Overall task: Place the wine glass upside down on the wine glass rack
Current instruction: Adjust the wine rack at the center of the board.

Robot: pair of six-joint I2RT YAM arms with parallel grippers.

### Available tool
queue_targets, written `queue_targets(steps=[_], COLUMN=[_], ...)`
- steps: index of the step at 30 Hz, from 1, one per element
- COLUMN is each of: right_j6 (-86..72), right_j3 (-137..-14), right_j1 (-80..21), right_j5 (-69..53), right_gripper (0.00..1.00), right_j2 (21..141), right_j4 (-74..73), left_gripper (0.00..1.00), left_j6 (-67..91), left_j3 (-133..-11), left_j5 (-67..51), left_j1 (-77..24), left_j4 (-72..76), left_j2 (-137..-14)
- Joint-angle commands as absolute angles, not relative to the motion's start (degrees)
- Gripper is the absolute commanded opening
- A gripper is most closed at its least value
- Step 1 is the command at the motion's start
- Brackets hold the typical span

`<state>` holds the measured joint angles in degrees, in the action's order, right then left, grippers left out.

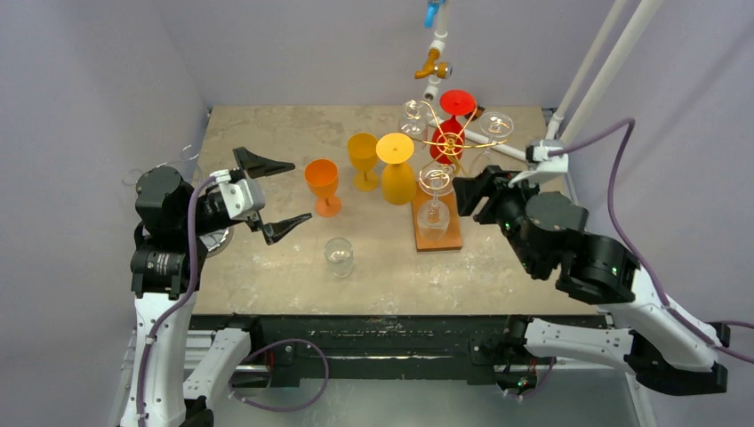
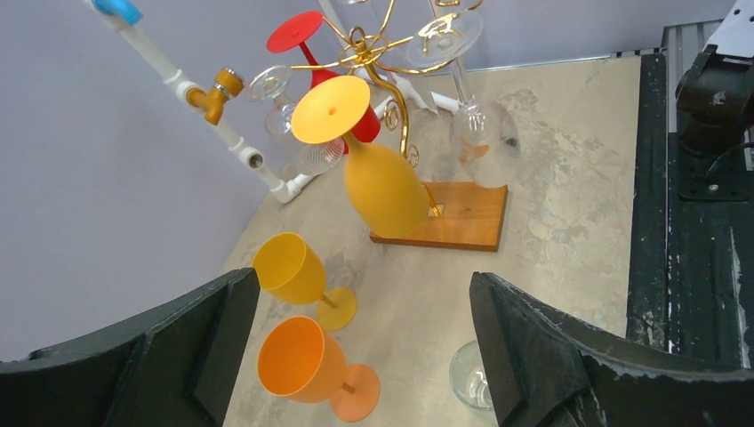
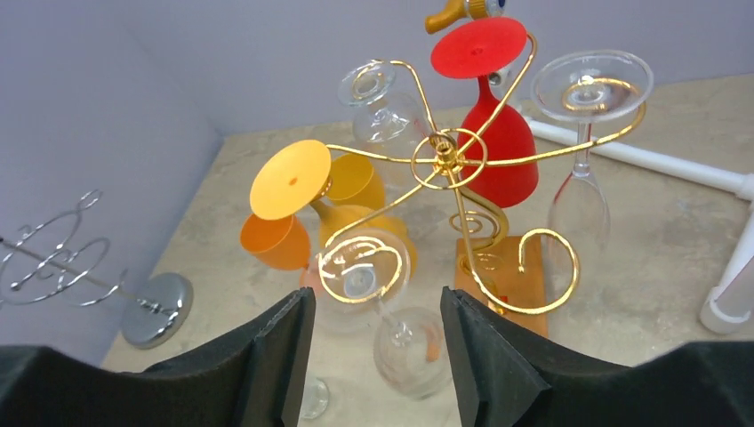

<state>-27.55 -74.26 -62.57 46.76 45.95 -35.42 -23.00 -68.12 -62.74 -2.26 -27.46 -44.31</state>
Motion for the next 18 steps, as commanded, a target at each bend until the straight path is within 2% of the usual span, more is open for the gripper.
queue_targets(steps=[1,6,18], right_j6=[-29.58,-26.22,-16.90], right_j3=[-85.84,-92.81,-109.98], right_j1=[-62.40,-59.03,-43.21], right_j5=[53.65,53.06,35.88], right_gripper=[0.64,0.65,0.63], right_j2=[54.07,60.40,77.77], right_j4=[-48.71,-50.30,-53.72], left_gripper=[0.95,0.89,0.85], left_j6=[-21.54,-20.00,-22.72], left_j3=[-67.19,-67.67,-67.87], left_j5=[-63.65,-63.90,-62.94], left_j1=[-1.95,-1.96,-2.01], left_j4=[-26.02,-25.34,-29.38], left_j2=[-45.43,-46.45,-45.57])
